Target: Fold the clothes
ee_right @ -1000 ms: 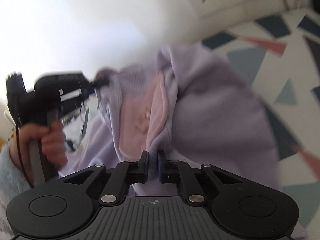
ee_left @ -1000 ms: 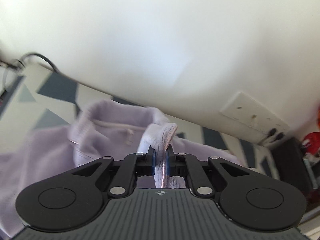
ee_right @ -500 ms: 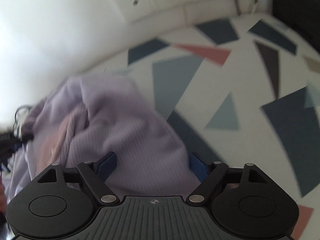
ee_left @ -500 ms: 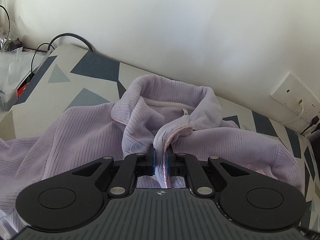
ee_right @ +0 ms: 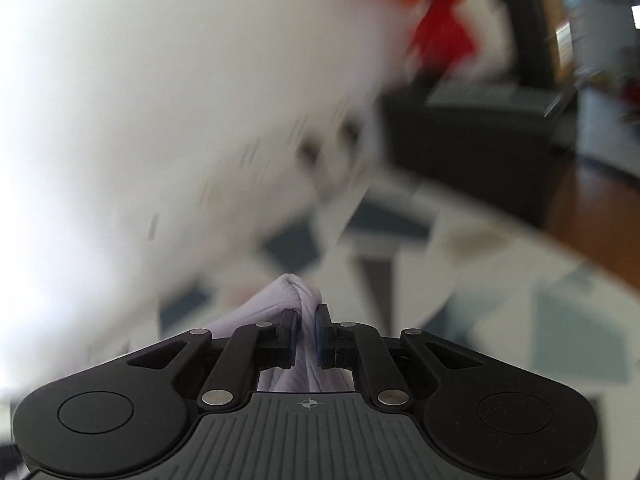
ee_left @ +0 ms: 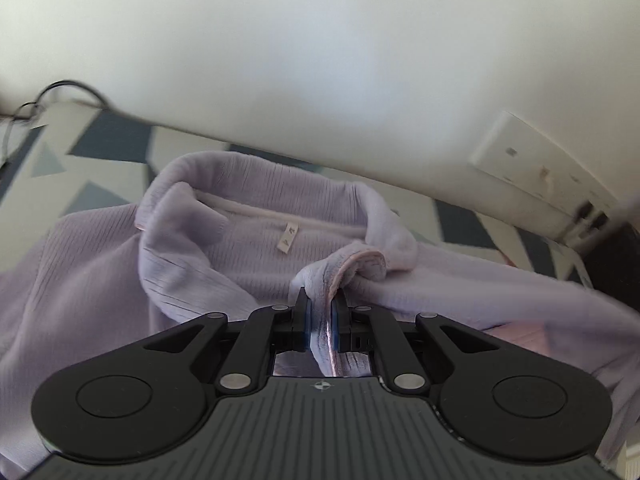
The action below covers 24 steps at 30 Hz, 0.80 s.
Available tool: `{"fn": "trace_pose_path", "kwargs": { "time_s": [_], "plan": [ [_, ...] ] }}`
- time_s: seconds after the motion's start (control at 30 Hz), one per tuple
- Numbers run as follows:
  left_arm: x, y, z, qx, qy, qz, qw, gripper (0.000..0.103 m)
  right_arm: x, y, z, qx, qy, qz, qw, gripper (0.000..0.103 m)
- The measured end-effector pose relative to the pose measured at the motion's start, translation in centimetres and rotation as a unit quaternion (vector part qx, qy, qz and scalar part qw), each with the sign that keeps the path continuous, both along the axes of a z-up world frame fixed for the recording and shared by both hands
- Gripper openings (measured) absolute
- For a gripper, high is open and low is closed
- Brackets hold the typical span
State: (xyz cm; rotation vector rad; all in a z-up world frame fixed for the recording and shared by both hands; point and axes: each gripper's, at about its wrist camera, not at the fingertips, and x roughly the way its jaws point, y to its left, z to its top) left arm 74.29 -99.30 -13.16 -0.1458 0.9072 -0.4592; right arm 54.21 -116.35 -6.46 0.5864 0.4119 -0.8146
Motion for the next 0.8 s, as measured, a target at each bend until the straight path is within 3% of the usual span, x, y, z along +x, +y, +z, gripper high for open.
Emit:
{"fn": "trace_pose_path", "kwargs": {
  "time_s": [0.1,0.23,0.33,0.37,0.5,0.6,0.73,0.8],
  "plan": [
    [-0.5,-2.6,-0.7,-0.004,0.009,-0.031,0.9995,0.010,-1.0,-1.0,0.6,-0.018,0.020,-0.028,0.999,0.008],
    [-1.0,-5.2,-2.2,0.008,0.037,-0.078,0.9963,0.010,-2.6,-1.8,-1.2,-0.003,0.073,-0.069,0.995,0.008],
    [-1.7,-6.0,-3.0,0.029,0.048,-0.103,0.9931,0.012,-1.5,-1.9,-3.6,0.043,0.158,-0.060,0.985,0.018],
    [-1.8,-6.2,-3.3,0.037,0.051,-0.111,0.9918,0.013,-1.5,-1.6,-3.7,0.044,0.163,-0.055,0.984,0.025],
    [-1.7,-5.9,-3.6,0.038,0.054,-0.111,0.9917,0.015,-0.8,0.7,-2.1,0.008,0.121,-0.020,0.992,0.043],
    [-2.0,-5.5,-3.1,0.031,0.042,-0.110,0.9925,0.013,1.4,2.5,-1.1,-0.023,0.088,0.055,0.994,0.052],
    [-2.8,-4.2,-1.9,0.009,0.031,-0.114,0.9929,0.011,7.1,3.6,-1.6,-0.021,0.076,0.149,0.986,0.052],
    [-3.2,-3.6,-1.4,-0.002,0.025,-0.116,0.9929,0.011,8.8,0.6,-3.2,-0.009,0.089,0.175,0.981,0.050]
  ]
}}
